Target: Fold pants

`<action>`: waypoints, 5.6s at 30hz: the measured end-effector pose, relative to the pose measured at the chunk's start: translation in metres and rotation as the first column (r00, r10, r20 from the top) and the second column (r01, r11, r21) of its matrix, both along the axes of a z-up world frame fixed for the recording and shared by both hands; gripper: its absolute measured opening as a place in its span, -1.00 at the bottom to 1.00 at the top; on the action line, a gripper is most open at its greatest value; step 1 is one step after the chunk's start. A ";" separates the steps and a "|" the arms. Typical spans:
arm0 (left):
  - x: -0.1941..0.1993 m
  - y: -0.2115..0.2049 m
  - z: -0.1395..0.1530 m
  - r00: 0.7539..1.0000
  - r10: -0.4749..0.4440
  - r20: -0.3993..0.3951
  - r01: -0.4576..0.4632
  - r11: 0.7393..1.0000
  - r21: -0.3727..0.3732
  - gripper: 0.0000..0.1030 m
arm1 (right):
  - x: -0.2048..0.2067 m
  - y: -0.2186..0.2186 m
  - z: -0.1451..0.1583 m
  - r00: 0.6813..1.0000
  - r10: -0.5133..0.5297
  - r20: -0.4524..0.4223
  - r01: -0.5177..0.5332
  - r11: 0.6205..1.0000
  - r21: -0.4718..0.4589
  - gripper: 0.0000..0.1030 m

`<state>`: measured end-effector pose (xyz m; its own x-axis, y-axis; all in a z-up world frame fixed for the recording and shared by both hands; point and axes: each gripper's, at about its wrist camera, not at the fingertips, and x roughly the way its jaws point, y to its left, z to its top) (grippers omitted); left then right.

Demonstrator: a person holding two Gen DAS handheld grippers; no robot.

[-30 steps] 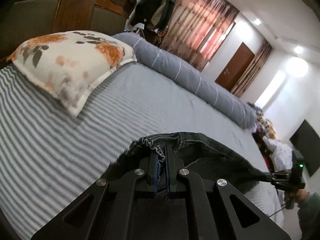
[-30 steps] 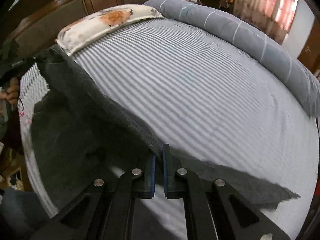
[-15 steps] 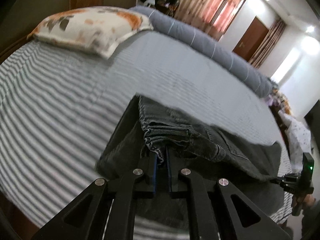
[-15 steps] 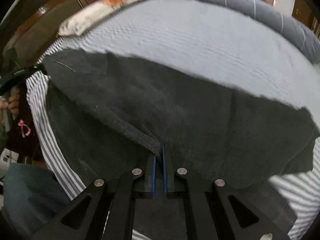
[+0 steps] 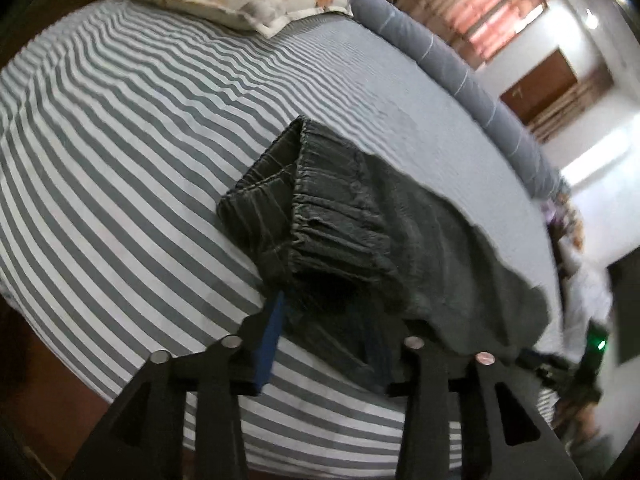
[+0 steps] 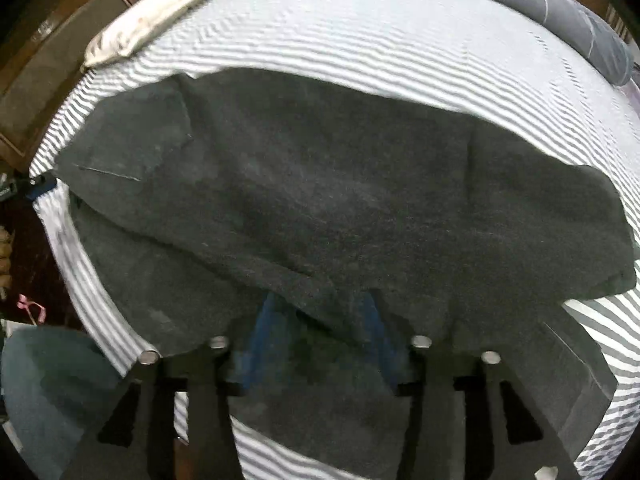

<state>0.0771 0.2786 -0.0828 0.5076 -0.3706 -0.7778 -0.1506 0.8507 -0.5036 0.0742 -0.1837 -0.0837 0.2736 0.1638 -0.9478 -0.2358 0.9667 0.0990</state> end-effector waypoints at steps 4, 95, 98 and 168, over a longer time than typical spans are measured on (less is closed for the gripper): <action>-0.001 -0.005 0.005 1.000 0.031 -0.001 -0.031 0.989 -0.146 -0.06 | -0.013 -0.012 0.025 0.998 -0.058 0.037 0.057 0.998 0.027 -0.08; -0.050 -0.185 0.036 0.924 -0.379 0.059 0.377 0.925 0.040 -0.21 | -0.109 -0.135 -0.069 0.770 -0.607 -0.196 0.570 0.516 0.640 -0.53; -0.062 -0.231 0.035 0.883 -0.464 0.075 0.461 0.886 0.056 -0.19 | -0.103 -0.138 -0.067 0.772 -0.599 -0.212 0.562 0.487 0.669 -0.76; -0.004 -0.409 0.038 0.795 -0.581 0.174 0.497 0.788 0.364 -0.92 | -0.062 -0.375 -0.011 0.527 -0.840 -0.128 0.642 0.295 0.707 -0.91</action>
<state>0.0736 -0.1299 -0.0443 0.4904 -0.4292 -0.7585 0.4784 0.8600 -0.1773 0.0127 -0.5585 -0.0945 0.7766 0.2504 -0.5780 0.4414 0.4383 0.7830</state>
